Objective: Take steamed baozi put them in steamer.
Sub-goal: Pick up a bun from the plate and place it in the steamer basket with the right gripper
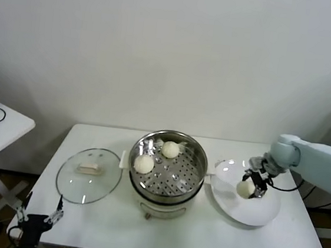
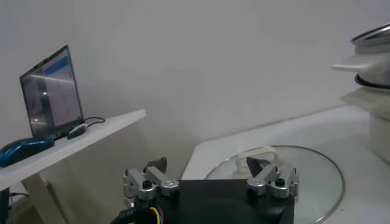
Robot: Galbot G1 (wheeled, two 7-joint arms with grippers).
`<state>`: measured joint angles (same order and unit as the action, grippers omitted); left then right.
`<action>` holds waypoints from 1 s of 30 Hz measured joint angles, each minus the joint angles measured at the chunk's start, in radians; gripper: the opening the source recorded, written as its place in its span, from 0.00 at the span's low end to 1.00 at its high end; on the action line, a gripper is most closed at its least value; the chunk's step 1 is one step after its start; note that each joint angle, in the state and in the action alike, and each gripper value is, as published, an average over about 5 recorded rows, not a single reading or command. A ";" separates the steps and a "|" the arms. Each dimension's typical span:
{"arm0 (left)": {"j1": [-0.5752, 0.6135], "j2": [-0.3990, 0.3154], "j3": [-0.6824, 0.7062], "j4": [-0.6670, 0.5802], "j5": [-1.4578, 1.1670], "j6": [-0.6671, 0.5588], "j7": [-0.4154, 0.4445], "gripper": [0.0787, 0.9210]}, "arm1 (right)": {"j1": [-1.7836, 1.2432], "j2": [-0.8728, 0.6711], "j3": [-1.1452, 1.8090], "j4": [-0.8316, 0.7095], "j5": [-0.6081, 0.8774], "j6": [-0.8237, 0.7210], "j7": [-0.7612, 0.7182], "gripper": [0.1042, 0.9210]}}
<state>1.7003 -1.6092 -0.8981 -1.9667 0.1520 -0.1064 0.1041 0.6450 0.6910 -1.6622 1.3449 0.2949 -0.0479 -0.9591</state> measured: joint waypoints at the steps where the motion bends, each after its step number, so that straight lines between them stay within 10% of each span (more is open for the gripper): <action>1: 0.000 0.000 0.001 -0.001 0.001 0.000 0.000 0.88 | 0.039 0.006 -0.017 0.014 0.008 0.016 -0.008 0.68; 30: 0.000 0.000 0.001 -0.008 -0.002 -0.007 -0.002 0.88 | 0.297 0.392 0.065 0.303 -0.190 0.405 -0.017 0.68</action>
<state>1.6999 -1.6092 -0.8970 -1.9750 0.1502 -0.1131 0.1019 0.9420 1.0827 -1.5969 1.6477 0.1052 0.3570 -0.9762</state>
